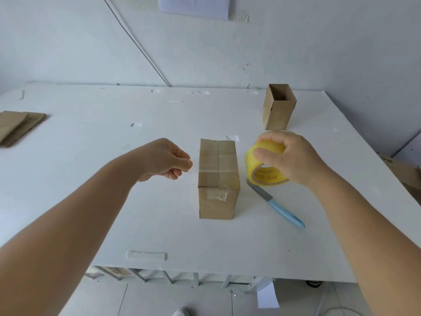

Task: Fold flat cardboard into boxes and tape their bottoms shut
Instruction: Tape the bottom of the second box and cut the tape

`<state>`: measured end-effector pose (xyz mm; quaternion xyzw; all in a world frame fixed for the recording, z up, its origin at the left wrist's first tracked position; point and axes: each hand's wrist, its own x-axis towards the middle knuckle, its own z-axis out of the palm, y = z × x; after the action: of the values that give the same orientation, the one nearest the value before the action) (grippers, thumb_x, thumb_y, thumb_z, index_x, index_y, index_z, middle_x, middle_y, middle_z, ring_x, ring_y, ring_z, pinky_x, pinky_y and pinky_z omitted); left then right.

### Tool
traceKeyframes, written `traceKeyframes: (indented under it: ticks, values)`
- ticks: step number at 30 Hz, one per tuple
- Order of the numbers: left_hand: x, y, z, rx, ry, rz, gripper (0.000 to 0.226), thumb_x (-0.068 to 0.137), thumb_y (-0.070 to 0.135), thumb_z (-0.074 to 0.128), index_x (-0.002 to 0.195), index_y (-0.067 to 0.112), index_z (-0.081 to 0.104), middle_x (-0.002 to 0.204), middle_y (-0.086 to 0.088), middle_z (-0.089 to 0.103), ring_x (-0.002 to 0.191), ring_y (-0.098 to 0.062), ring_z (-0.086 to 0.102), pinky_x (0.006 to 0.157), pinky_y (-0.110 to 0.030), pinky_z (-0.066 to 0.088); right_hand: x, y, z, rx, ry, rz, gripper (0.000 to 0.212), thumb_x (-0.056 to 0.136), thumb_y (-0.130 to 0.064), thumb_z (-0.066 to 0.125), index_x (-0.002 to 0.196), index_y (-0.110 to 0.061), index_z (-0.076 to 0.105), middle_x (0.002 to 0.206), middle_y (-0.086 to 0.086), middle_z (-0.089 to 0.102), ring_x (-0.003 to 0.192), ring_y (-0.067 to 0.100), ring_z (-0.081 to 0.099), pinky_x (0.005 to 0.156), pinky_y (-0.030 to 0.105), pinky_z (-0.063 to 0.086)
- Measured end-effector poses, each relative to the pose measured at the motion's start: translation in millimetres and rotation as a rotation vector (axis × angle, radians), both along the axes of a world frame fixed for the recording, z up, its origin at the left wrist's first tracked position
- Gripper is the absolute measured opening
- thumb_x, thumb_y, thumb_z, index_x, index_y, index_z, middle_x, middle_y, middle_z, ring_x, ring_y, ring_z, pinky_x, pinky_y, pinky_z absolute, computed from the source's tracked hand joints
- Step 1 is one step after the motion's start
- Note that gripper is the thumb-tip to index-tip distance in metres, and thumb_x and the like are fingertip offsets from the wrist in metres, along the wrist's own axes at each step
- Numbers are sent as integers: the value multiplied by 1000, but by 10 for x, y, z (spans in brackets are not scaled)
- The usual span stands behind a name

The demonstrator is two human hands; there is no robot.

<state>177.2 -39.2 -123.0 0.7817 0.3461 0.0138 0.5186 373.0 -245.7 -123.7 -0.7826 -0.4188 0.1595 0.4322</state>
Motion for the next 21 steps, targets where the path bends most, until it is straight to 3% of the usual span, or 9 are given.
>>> traceKeyframes:
  ticks: [3,14,21]
  values:
    - [-52,60,-45,26,25,-21,8,78,9,73,86,8,71,64,1,68,59,-9,63,59,-20,53,-13,-8,-73,-155,-129,-28,20,76,-46,70,93,-48,60,109,-6,52,102,16,51,81,31,40]
    - [-20,117,-194,43,53,-60,11,79,13,73,89,10,69,72,-5,71,65,-15,63,69,-28,57,-100,-18,-200,-246,-189,-68,19,75,-48,67,91,-47,57,104,-5,49,96,18,48,69,28,35]
    - [-11,140,-255,20,52,-72,14,80,12,73,92,10,66,69,-2,71,63,-14,62,64,-25,56,-106,-39,-237,-253,-123,-61,20,77,-45,68,94,-46,57,107,-5,49,98,17,48,65,19,36]
